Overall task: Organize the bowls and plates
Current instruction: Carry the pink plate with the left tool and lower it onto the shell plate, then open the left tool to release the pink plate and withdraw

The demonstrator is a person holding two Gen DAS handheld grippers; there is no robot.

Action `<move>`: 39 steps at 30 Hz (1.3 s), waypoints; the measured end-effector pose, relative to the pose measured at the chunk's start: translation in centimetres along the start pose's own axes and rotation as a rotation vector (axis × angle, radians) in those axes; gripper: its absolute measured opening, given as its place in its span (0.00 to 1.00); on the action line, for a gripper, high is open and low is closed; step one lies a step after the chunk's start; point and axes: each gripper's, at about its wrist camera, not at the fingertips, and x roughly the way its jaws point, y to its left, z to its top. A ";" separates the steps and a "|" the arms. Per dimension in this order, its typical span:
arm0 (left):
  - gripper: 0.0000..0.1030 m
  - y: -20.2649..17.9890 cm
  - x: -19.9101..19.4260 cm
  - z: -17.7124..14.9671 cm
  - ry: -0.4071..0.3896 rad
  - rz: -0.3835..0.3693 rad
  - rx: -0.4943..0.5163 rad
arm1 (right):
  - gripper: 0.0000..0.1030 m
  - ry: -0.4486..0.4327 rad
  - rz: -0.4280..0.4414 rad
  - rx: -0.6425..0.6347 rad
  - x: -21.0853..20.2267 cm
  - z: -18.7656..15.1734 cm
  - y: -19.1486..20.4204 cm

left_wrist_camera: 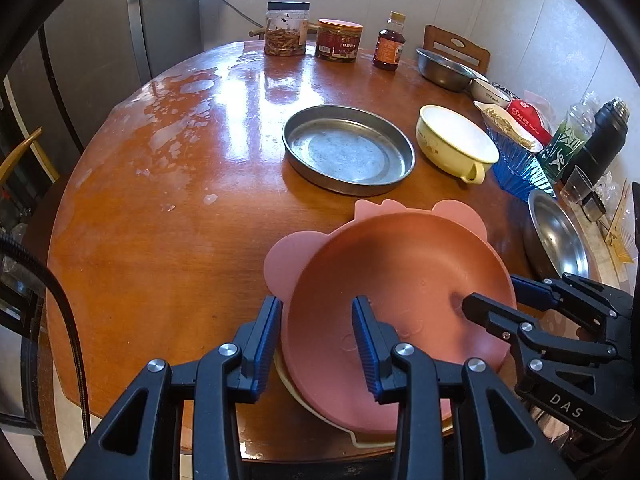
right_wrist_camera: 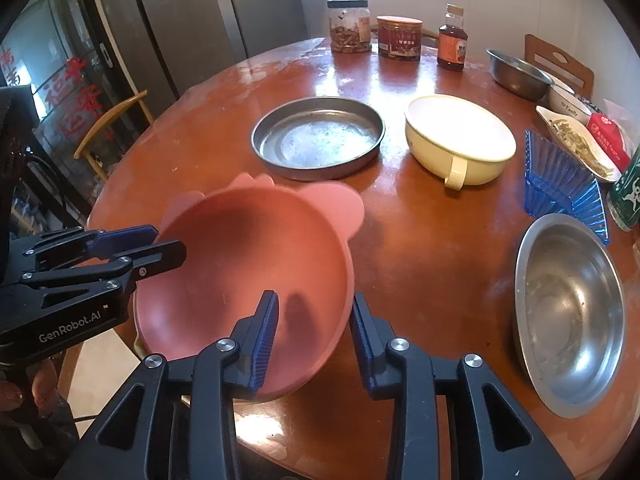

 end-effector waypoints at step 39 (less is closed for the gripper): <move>0.37 1.4 -0.2 -0.8 0.024 0.019 -0.030 | 0.47 0.018 -0.001 0.075 0.0 -1.0 -1.3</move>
